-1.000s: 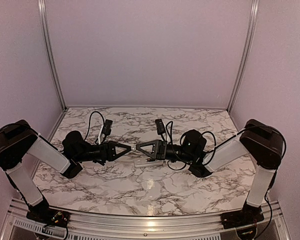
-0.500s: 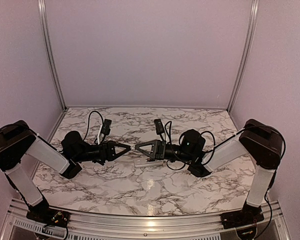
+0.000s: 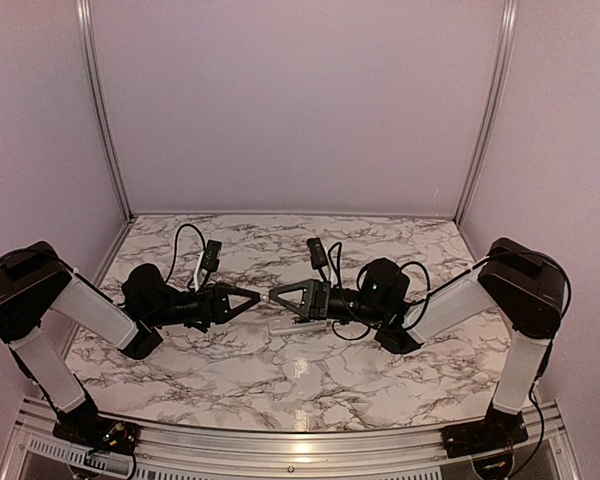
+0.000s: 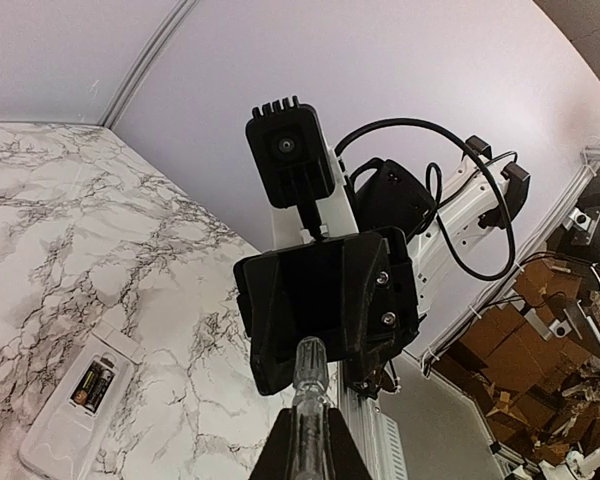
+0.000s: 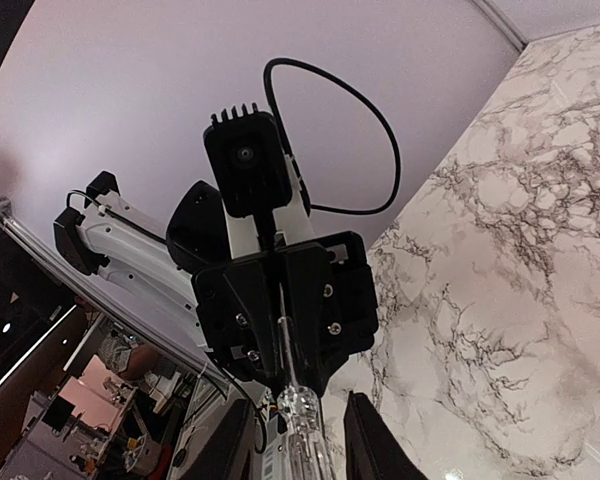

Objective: Unload the batteries from the remote control

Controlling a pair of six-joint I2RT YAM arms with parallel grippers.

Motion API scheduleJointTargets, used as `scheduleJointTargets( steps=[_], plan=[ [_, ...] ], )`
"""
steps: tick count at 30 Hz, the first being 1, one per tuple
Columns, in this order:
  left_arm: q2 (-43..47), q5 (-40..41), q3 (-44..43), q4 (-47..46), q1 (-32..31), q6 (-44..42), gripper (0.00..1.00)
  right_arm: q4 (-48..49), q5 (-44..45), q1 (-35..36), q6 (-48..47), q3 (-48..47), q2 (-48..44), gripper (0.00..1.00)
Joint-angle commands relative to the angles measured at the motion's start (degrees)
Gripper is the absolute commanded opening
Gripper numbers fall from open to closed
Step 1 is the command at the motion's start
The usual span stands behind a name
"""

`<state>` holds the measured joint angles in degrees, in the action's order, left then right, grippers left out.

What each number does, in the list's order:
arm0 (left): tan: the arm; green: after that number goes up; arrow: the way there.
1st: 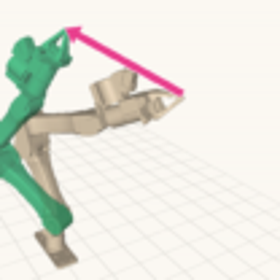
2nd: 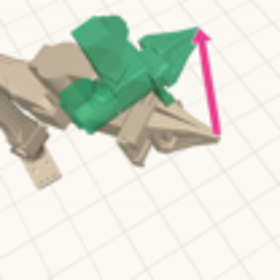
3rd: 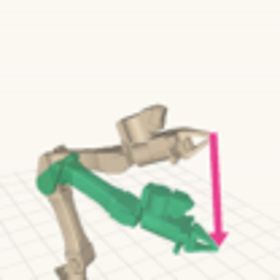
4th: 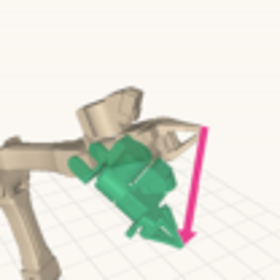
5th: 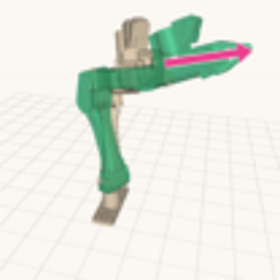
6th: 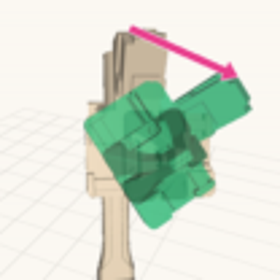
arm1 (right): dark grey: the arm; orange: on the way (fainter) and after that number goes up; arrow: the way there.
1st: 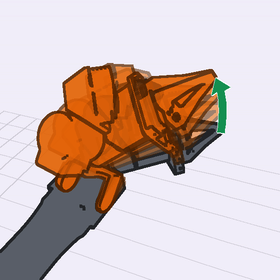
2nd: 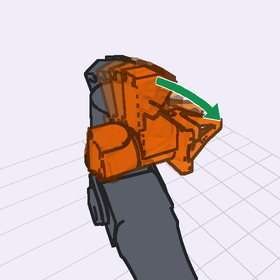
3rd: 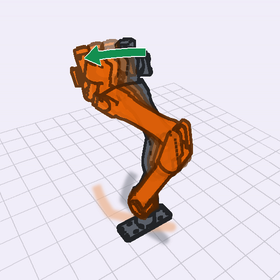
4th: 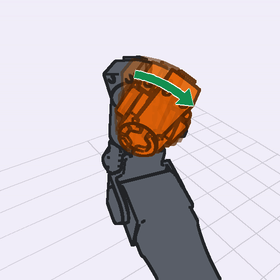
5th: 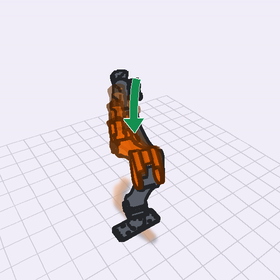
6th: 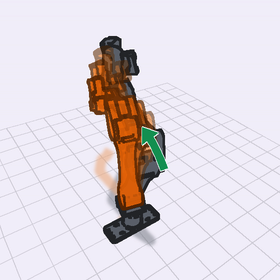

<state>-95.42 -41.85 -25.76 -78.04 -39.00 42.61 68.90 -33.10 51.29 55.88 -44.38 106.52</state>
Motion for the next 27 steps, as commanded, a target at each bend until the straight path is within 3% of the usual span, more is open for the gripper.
scheduleJointTargets(
  steps=[1,9,16,27],
  plan=[
    [1.5,3.7,1.1,-7.7,0.5,-1.2,0.0,-0.8,-1.4,1.2,-0.9,-2.3,0.2,0.31],
    [1.8,4.0,1.5,-8.3,0.5,-1.1,0.0,-2.2,-1.4,1.3,-1.5,-2.7,0.5,0.33],
    [1.8,3.3,2.0,-10.8,0.5,0.3,0.0,-3.4,-1.0,1.4,-2.0,-3.1,0.5,0.44],
    [0.8,3.5,1.6,-10.4,0.5,-0.2,0.0,-3.2,-0.8,1.4,-2.3,-3.6,0.6,0.32]
  ],
)
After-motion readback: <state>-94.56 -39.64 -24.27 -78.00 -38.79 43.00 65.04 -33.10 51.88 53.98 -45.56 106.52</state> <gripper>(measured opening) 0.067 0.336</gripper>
